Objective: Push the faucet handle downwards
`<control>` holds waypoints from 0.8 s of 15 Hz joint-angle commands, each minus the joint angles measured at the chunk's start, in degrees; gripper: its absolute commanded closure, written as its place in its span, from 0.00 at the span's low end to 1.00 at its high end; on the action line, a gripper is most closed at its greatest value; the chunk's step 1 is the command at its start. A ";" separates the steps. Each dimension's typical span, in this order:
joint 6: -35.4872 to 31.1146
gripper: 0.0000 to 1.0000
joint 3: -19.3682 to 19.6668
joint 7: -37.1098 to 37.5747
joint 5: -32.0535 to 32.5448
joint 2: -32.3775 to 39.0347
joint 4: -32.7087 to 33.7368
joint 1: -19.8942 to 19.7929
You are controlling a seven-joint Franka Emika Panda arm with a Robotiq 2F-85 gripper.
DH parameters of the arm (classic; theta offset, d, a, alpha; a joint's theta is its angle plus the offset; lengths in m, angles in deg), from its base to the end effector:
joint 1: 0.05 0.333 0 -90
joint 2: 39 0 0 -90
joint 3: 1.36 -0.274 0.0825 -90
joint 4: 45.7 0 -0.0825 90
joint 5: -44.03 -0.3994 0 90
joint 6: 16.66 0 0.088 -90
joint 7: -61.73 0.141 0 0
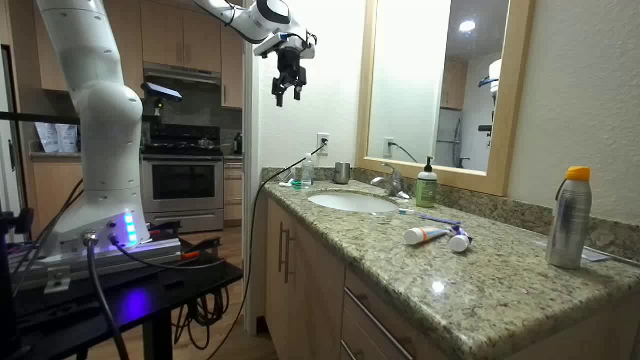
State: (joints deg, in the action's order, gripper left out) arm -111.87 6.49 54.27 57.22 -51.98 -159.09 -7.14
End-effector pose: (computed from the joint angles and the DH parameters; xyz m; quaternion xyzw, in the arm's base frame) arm 0.4770 -0.1615 0.4805 0.9930 -0.0467 -0.0639 0.0879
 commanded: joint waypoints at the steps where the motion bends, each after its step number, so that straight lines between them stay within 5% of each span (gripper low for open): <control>1: 0.12 0.00 0.03 -0.01 -0.01 0.04 0.12 0.04; 5: -7.06 0.00 1.31 2.96 -1.55 4.24 5.61 -0.85; 6: -0.98 0.00 1.49 2.45 -3.56 5.71 8.67 -0.70; 7: -4.67 0.00 0.67 2.76 -0.92 1.94 3.46 -0.30; 10: -2.85 0.00 1.28 2.74 -2.36 4.34 6.81 -0.45; 12: -12.85 0.00 1.83 5.95 -5.18 6.81 7.66 -0.66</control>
State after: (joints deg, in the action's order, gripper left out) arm -116.61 8.05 57.14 54.95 -47.44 -152.42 -7.21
